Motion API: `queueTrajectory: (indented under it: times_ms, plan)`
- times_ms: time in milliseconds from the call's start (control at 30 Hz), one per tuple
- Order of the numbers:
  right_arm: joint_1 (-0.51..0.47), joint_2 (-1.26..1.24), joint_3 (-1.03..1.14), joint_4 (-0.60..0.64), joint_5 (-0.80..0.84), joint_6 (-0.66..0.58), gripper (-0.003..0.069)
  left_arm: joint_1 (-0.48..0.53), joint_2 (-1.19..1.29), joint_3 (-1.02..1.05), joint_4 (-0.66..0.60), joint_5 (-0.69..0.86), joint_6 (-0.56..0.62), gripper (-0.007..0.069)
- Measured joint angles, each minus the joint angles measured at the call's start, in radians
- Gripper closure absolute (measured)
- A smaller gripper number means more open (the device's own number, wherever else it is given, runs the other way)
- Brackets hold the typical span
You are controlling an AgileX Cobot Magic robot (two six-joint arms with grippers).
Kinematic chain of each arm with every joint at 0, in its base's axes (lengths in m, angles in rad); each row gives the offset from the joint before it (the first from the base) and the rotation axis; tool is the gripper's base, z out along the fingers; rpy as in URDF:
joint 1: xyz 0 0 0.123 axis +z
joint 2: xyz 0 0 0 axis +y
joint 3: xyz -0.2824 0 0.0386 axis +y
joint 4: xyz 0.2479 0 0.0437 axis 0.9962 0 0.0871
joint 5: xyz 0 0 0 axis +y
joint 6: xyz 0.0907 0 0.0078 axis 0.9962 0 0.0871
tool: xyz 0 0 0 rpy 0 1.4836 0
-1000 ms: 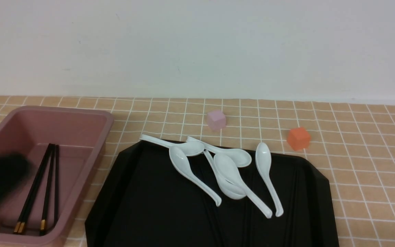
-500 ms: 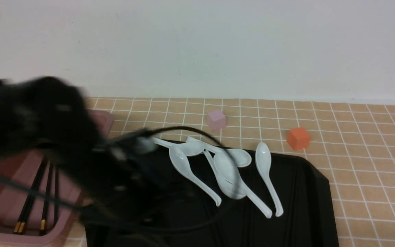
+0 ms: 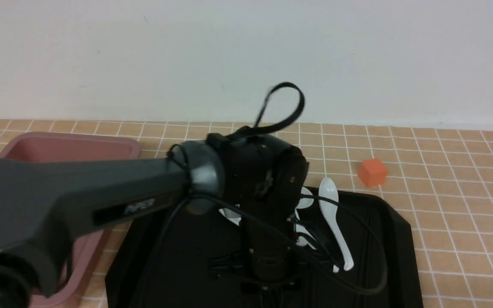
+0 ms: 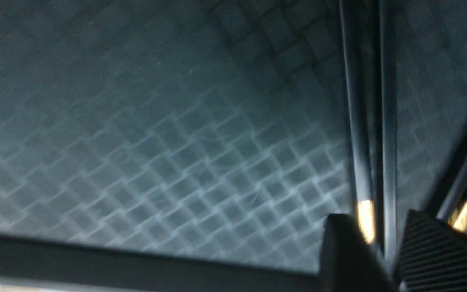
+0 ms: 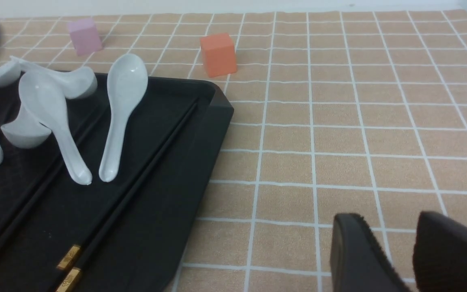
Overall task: On brown tablecloth take chopsticks from black tray and put them in box.
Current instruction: 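Reach over to the black tray and grasp a pair of chopsticks with the left gripper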
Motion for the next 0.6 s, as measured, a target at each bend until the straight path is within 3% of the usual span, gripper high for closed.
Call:
queueTrajectory:
  times_ms: [100, 200, 433, 600]
  plan:
    - [0.0, 0.0, 0.0, 0.0, 0.0, 0.0, 0.0419, 0.0, 0.008, -0.006, 0.036, -0.022, -0.045, 0.0287]
    - [0.0, 0.0, 0.0, 0.0, 0.0, 0.0, 0.0419, 0.0, 0.008, -0.01, 0.095, -0.06, -0.103, 0.0251]
    - [0.0, 0.0, 0.0, 0.0, 0.0, 0.0, 0.0419, 0.0, 0.053, -0.011, 0.167, -0.117, -0.24, 0.0246]
    - [0.0, 0.0, 0.0, 0.0, 0.0, 0.0, 0.0419, 0.0, 0.093, -0.018, 0.164, -0.127, -0.264, 0.0249]
